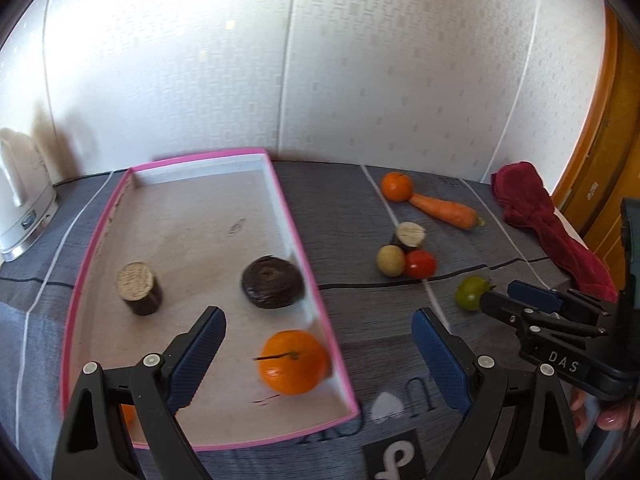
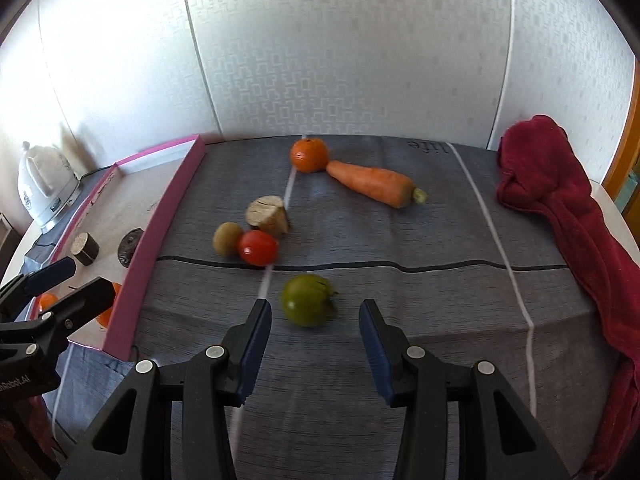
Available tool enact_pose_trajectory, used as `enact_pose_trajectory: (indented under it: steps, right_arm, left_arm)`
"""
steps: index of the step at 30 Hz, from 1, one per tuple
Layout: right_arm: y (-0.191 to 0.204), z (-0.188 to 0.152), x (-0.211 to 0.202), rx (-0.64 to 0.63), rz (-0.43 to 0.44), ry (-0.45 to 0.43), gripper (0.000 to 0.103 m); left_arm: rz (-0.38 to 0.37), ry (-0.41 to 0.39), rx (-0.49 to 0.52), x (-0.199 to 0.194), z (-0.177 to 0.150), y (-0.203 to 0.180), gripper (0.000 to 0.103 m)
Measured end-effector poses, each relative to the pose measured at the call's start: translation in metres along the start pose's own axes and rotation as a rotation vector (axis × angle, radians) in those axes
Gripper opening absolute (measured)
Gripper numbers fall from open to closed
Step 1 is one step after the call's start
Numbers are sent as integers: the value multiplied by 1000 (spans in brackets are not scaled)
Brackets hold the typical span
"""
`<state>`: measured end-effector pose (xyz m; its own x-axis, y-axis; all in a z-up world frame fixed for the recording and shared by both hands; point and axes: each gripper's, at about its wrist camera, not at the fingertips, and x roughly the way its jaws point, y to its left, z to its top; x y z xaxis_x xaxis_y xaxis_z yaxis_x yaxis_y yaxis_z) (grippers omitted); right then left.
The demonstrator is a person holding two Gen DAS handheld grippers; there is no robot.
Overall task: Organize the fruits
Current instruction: 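Move the right tool toward the green tomato, then grasp the green tomato with the right tool while the left tool grasps the red tomato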
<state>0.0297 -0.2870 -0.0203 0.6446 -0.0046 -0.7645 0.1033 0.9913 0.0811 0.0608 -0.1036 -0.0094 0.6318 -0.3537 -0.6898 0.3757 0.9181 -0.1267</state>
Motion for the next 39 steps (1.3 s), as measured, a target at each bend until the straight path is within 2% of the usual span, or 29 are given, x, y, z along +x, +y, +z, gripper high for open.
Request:
enact_pose_trajectory:
  steps: [2,5,11,15,19,20,29,36,39]
  right_arm:
    - [-1,-1,-1,-3,8,-11,54]
    - [-2,-2,1,2,50,-18,54]
    - [3,2,10,-9,45,-21,54]
    - [0,3,18,10,48,-6,44]
    - [-4,3,27,58,83,26,43]
    - [-4,2,28,66,87,31,37]
    - [-10,3,27,103,59,21,34]
    - [-26,5,23,159,19,17,34]
    - [-30,7,23,172,8,19,34]
  left_arm:
    - [-3,-1,16,3,0,-8,94]
    - [-12,2,38,7,-1,-17,94]
    - [6,1,59,10,-2,-26,94]
    - [17,2,37,10,-1,-21,94]
    - [11,0,10,10,0,-18,94]
    - [6,1,7,10,1,-17,94]
    - [-39,-12,53,10,3,-32,94]
    - [-33,-24,112,21,7,-49,94]
    - [-47,-15,127,27,8,-54,87]
